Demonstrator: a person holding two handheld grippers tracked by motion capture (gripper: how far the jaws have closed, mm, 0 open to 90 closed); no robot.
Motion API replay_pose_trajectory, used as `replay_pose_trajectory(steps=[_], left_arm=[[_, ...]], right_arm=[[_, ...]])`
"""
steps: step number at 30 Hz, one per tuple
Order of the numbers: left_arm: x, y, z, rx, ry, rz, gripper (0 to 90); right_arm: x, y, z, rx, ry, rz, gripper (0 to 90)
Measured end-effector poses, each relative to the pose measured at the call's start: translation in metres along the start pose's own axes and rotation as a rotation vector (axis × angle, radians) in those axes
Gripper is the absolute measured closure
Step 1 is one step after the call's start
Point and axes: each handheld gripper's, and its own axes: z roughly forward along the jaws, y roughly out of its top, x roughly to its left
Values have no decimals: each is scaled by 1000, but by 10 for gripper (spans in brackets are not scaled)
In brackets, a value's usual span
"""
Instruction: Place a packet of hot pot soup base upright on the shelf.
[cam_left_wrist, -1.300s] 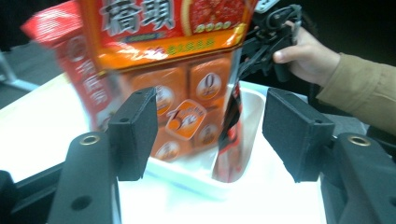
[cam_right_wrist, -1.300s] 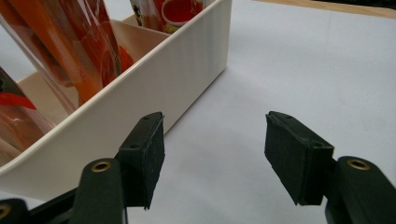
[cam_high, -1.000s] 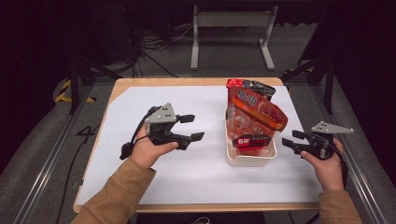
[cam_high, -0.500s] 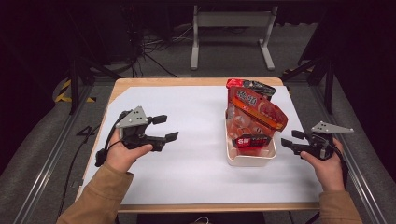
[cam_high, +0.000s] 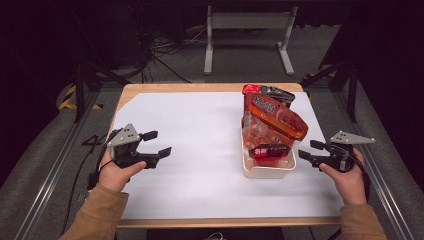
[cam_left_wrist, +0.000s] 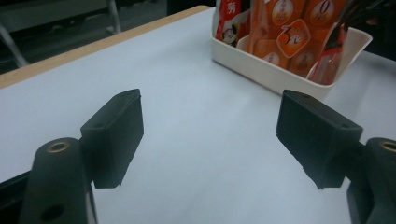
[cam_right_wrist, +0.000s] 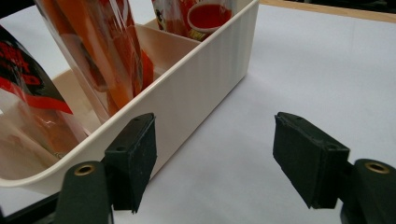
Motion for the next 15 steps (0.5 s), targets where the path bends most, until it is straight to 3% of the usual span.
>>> replay_pose_trajectory(steps=[15], left_arm=[[16, -46, -8, 12, 58, -79, 237]], right_arm=[[1, -3, 5, 5, 1, -20, 274]])
